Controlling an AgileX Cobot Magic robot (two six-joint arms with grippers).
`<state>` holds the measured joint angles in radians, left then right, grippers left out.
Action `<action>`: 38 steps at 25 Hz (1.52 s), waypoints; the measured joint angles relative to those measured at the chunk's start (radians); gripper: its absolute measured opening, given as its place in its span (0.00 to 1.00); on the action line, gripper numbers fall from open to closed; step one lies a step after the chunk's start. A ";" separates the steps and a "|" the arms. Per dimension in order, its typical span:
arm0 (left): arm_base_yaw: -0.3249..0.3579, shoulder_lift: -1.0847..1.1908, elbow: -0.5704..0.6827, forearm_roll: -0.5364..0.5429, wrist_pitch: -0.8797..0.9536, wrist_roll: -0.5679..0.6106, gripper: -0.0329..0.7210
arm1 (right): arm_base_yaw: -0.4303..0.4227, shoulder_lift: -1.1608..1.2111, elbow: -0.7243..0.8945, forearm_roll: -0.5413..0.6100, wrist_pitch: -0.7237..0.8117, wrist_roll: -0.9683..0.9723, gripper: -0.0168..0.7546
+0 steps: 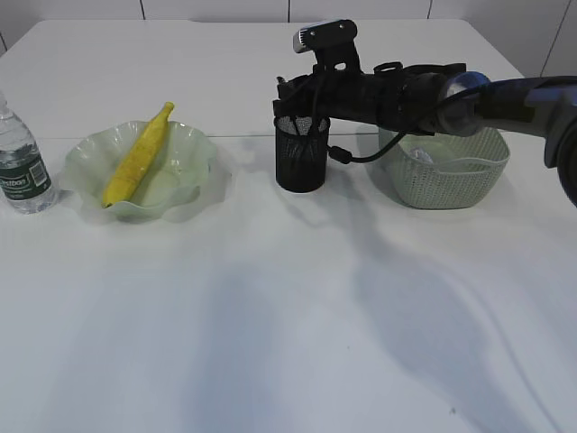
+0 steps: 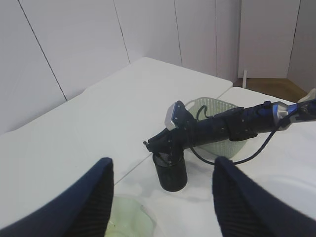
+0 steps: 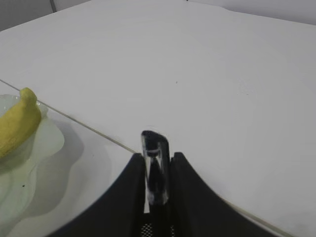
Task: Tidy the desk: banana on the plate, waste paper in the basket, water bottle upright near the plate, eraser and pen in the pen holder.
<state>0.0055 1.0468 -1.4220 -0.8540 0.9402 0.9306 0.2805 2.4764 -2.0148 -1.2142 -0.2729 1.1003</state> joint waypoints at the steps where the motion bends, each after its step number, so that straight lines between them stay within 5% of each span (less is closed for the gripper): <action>1: 0.000 0.000 0.000 0.000 0.000 0.000 0.63 | 0.000 0.000 0.000 0.000 0.000 0.000 0.20; 24: 0.000 0.000 0.000 0.000 -0.025 0.000 0.63 | 0.000 -0.014 -0.108 -0.051 -0.003 0.092 0.27; 38: 0.000 0.000 0.000 -0.072 -0.403 0.000 0.63 | 0.000 -0.340 -0.111 -0.169 0.046 0.224 0.27</action>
<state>0.0055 1.0468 -1.4220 -0.9260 0.5374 0.9306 0.2805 2.1362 -2.1253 -1.3835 -0.2265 1.3248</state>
